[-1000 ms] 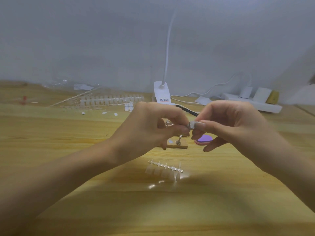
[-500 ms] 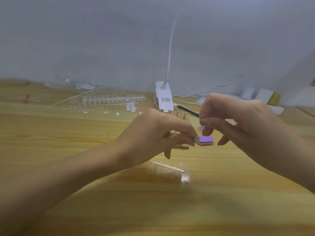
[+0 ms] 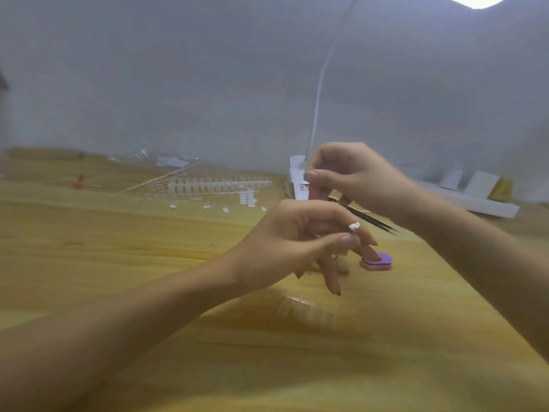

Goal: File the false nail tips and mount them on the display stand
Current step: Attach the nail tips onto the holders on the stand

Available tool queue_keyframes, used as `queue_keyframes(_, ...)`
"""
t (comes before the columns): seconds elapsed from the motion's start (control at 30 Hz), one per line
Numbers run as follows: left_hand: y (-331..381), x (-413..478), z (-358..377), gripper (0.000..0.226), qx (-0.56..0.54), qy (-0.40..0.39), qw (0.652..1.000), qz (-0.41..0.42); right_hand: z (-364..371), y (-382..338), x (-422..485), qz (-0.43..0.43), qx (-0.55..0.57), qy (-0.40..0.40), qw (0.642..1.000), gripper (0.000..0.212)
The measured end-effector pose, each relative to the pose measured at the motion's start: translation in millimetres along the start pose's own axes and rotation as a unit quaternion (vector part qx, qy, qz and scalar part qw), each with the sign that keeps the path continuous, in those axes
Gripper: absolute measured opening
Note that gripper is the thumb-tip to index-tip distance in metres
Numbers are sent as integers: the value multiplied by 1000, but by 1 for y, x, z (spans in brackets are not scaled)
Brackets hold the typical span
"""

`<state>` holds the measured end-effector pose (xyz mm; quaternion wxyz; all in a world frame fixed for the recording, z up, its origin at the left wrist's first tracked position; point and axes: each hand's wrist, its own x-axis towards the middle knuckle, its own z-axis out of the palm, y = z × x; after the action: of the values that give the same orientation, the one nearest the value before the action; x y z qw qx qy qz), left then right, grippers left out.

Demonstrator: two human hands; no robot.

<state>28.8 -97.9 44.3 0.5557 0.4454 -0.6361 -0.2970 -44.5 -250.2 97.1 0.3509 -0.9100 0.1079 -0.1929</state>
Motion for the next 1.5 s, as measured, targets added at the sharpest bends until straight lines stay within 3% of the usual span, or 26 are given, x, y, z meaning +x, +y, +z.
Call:
queue_keyframes(0.1,1,-7,10,2,-40,-56,998,-9,33,2,50,10,-44,-53,998,15)
queue_keyframes(0.2,3,-12,18,9,-86,-76,993,-4,70,8,84,1,-125,-58,991,25)
queue_keyframes(0.3,4,-12,16,9,-101,-24,995,6,83,18,93,-6,-207,-76,975,8)
queue_keyframes(0.37,1,-9,13,10,-108,64,992,1,74,22,88,-4,-228,-85,970,29)
queue_keyframes(0.47,-7,-6,5,8,-136,199,970,-27,49,16,59,-37,-77,19,996,30)
queue_keyframes(0.53,-12,-5,-1,18,-153,243,957,-46,28,10,26,-94,84,100,987,20)
queue_keyframes(0.6,-15,-5,-5,17,-160,258,951,-63,11,7,-11,-160,128,122,971,13)
queue_keyframes(0.77,-14,-5,-3,17,-149,246,955,-76,4,6,-61,-179,70,121,974,18)
queue_keyframes(1.03,-10,-6,-1,7,-137,226,963,-55,16,8,-67,-166,103,152,969,15)
queue_keyframes(1.23,-9,-9,2,3,-112,221,968,-41,15,4,-68,-74,159,142,974,19)
queue_keyframes(1.5,-8,-9,3,8,-90,196,976,-42,12,1,-69,-138,104,100,980,12)
